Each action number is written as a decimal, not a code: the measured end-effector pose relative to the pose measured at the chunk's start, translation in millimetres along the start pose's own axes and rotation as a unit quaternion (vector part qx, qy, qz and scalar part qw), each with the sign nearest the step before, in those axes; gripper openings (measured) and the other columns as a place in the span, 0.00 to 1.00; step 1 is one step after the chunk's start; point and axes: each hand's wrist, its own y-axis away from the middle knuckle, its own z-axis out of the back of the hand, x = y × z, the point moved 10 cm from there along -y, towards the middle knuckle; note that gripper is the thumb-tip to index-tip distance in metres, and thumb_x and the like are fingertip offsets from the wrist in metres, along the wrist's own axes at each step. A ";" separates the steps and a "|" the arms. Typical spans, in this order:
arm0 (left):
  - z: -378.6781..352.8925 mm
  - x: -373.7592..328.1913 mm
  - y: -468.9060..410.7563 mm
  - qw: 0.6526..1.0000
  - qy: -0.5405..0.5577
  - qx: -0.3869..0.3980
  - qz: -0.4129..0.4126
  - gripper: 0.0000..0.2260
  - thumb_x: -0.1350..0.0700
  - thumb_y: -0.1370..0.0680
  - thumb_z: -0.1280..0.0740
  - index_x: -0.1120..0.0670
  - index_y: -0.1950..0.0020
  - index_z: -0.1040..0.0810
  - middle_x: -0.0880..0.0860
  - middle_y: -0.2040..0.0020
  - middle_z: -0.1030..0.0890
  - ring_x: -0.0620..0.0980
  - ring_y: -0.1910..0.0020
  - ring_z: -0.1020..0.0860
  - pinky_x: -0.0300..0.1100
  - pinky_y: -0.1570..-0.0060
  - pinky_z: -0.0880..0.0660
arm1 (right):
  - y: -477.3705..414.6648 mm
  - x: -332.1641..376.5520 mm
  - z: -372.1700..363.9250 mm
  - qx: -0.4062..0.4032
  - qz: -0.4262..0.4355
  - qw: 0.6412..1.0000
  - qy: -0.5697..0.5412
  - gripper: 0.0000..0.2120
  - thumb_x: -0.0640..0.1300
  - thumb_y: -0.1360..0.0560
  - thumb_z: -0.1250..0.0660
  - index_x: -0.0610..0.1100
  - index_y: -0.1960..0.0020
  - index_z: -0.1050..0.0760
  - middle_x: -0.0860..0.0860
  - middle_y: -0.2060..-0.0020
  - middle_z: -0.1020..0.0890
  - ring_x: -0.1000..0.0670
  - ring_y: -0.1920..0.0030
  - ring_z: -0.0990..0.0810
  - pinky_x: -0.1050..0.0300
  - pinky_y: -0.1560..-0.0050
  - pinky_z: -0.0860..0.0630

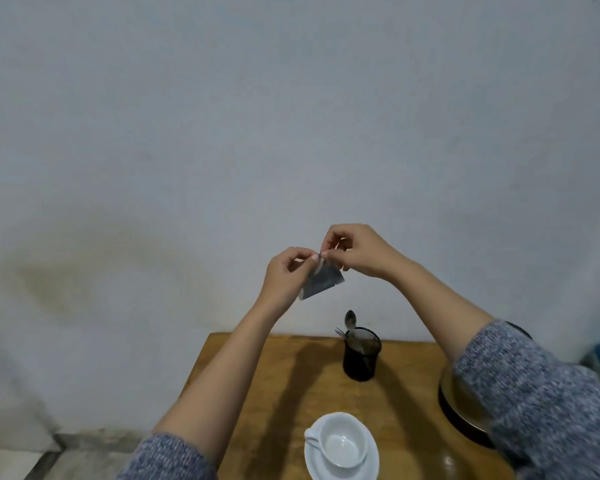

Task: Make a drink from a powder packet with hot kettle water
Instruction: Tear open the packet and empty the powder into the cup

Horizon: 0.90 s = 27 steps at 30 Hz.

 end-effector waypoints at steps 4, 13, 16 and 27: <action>3.3 -8.6 -1.7 0.999 -0.013 -0.024 -0.025 0.05 0.59 0.25 0.33 0.59 0.55 0.18 0.52 0.59 0.18 0.43 0.59 0.22 0.27 0.60 0.26 | -1.2 2.7 2.7 -0.003 0.002 1.000 0.012 0.07 0.34 0.27 0.34 0.43 0.61 0.23 0.48 0.66 0.21 0.52 0.67 0.23 0.62 0.69 0.26; 1.9 -10.1 1.2 0.998 0.059 -0.021 0.001 0.07 0.62 0.26 0.35 0.58 0.60 0.19 0.50 0.63 0.19 0.36 0.67 0.24 0.25 0.65 0.29 | 10.0 20.0 1.4 -0.041 0.075 0.994 0.067 0.07 0.35 0.27 0.34 0.45 0.60 0.24 0.50 0.61 0.23 0.47 0.59 0.24 0.58 0.56 0.30; -0.8 -8.4 2.4 0.997 0.072 -0.012 0.009 0.09 0.61 0.26 0.36 0.55 0.64 0.20 0.49 0.65 0.20 0.37 0.67 0.25 0.26 0.65 0.30 | 14.4 20.5 1.6 -0.047 0.096 0.990 0.090 0.09 0.36 0.26 0.35 0.49 0.60 0.25 0.55 0.61 0.25 0.47 0.58 0.25 0.51 0.56 0.28; 40.6 10.6 0.3 0.990 0.083 -0.106 0.048 0.10 0.59 0.25 0.37 0.55 0.65 0.22 0.47 0.64 0.21 0.36 0.67 0.25 0.34 0.62 0.29 | 19.8 41.0 -31.7 0.003 0.160 0.979 0.125 0.05 0.43 0.23 0.36 0.51 0.53 0.22 0.62 0.58 0.28 0.48 0.56 0.25 0.51 0.58 0.28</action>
